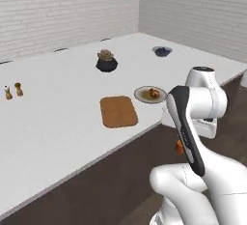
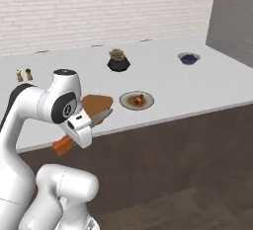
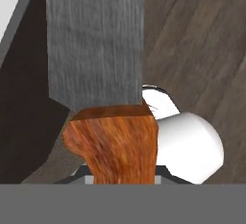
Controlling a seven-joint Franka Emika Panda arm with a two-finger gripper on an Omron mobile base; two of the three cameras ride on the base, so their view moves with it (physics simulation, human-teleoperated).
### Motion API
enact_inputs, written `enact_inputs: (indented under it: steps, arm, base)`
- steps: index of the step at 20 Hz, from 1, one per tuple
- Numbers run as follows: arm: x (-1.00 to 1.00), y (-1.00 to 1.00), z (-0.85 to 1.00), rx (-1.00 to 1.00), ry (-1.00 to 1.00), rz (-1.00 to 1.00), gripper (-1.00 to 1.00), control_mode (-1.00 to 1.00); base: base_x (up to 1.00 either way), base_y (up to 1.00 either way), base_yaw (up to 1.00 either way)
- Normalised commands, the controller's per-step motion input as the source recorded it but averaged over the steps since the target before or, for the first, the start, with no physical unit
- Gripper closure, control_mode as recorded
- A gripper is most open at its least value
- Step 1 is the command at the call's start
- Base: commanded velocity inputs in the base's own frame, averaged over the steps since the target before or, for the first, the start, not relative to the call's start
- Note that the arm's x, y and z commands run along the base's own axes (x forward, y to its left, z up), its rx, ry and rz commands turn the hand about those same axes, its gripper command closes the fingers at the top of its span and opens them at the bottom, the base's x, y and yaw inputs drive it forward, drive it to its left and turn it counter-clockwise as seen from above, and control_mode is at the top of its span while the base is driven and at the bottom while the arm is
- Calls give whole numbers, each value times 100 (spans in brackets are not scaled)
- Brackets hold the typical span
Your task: Pick up the knife from the drawer and place it on the cutting board. Then place the meat from the plate to the cutting board.
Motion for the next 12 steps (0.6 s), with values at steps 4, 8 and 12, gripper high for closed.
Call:
enact_inputs:
  steps: [4, 8, 12]
  arm:
    - [0, 0, 0, 0, 0, 0, 100, 100]
    - [0, 0, 0, 0, 0, 0, 100, 100]
    - [0, 0, 0, 0, 0, 0, 100, 100]
  base:
    - [1, -58, 70]
    - [1, -49, 54]
    - [14, -49, 35]
